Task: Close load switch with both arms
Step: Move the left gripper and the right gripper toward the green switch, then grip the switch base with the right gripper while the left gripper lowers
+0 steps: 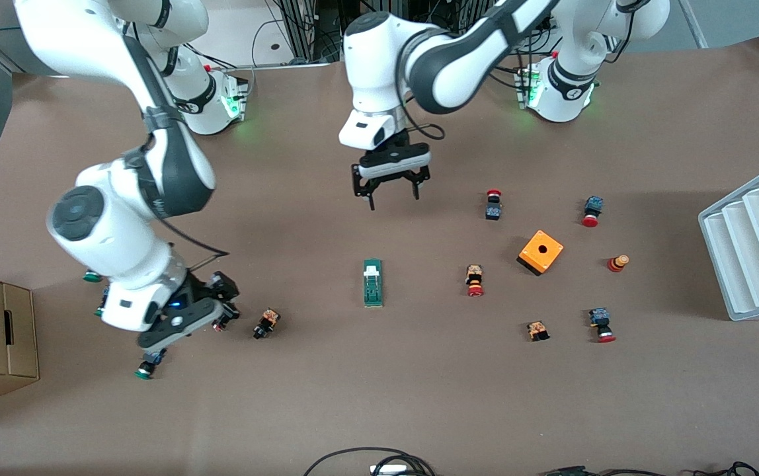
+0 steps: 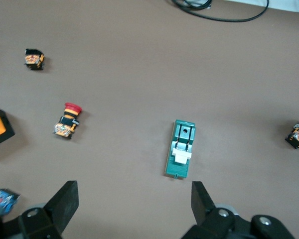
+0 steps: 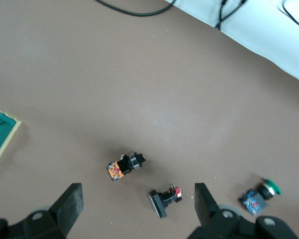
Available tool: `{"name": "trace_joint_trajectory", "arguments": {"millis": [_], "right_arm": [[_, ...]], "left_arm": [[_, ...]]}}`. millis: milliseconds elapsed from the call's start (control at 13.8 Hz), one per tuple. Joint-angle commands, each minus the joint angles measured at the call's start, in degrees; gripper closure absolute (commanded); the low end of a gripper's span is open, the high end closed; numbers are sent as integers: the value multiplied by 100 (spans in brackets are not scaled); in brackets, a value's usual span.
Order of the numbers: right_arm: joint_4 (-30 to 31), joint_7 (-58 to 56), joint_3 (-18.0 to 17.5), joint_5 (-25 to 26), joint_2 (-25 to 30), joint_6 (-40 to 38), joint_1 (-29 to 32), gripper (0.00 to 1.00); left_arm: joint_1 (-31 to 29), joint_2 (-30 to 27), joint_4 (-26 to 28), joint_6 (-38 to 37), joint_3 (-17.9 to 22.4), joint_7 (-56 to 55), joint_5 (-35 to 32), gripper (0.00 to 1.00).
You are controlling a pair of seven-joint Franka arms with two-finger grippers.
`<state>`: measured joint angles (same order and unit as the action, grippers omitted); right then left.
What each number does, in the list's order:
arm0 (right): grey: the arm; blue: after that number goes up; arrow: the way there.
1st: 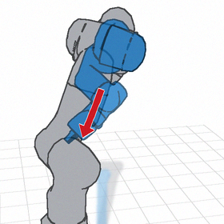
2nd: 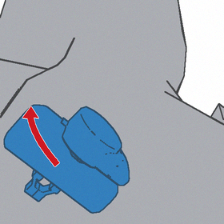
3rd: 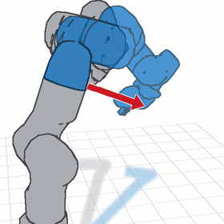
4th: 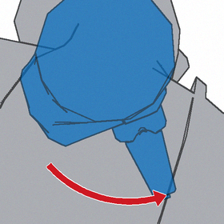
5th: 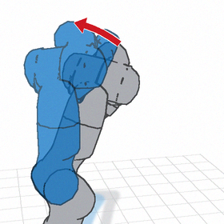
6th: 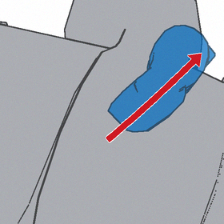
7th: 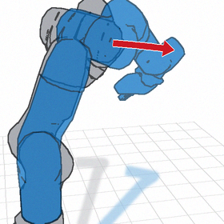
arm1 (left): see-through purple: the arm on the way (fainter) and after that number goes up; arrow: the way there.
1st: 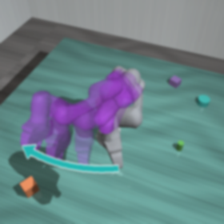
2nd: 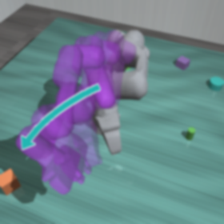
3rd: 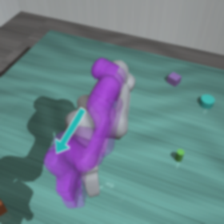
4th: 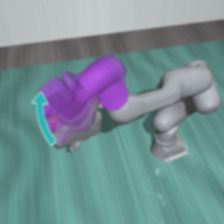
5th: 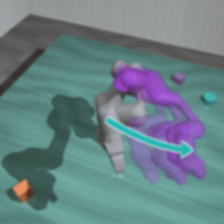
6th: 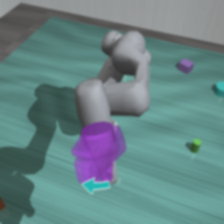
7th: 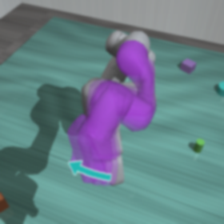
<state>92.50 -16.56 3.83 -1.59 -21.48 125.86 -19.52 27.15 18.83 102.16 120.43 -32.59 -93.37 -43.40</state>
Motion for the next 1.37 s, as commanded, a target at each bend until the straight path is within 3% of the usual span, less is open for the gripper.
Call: {"name": "trace_joint_trajectory", "arguments": {"millis": [0, 289, 724, 868, 1085, 1302], "right_arm": [[-144, -732, 56, 150, -233, 166, -70, 0], [-153, -1313, 56, 290, -295, 228, -289, 0], [-179, -1323, 56, 308, -471, 790, -860, 1], [-179, -1332, 56, 317, -532, 843, -948, 1], [-179, -1367, 56, 326, -559, 826, -1045, 1], [-179, -1350, 48, 509, -559, 799, -1194, 1]], "left_arm": [[421, 681, -284, 7, 42, -960, -1052, 0], [764, 1298, -293, 7, 42, -2070, -2346, 0], [985, 2238, -258, -28, 60, -3740, -4586, 0], [1055, 2475, -276, -177, 86, -3986, -4957, 0], [1327, 3002, -494, -879, 305, -4468, -5581, 0], [1424, 3328, -566, -986, 630, -4814, -6371, 0]]}}
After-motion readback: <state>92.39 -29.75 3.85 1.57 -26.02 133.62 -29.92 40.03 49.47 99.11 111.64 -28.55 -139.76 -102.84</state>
